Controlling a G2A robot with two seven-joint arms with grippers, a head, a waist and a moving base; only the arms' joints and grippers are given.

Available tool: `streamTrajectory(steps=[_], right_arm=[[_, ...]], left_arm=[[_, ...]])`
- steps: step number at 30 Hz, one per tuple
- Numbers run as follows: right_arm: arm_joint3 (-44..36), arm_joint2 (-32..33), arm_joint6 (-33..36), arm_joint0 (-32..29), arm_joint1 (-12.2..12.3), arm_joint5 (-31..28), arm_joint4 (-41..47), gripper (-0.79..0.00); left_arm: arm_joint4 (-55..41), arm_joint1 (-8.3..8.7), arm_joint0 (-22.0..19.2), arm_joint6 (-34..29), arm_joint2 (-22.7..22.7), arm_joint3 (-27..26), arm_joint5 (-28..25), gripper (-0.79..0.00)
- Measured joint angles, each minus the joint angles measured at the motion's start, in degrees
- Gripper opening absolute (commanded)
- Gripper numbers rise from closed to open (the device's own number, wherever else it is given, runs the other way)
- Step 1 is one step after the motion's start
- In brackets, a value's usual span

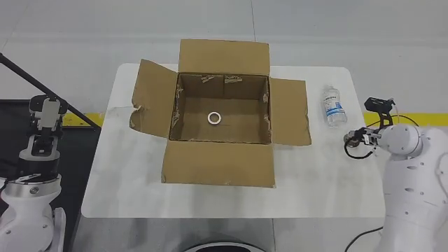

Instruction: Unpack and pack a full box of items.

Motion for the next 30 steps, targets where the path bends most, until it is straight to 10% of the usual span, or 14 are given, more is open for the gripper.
streamTrajectory(steps=[30], right_arm=[[2.7, -4.95, 0.28, 0.14, 2.0, 1.59, 1.54, -0.511]], left_arm=[[0.0, 0.0, 0.0, 0.0, 0.0, 0.0, 0.0, 0.0]])
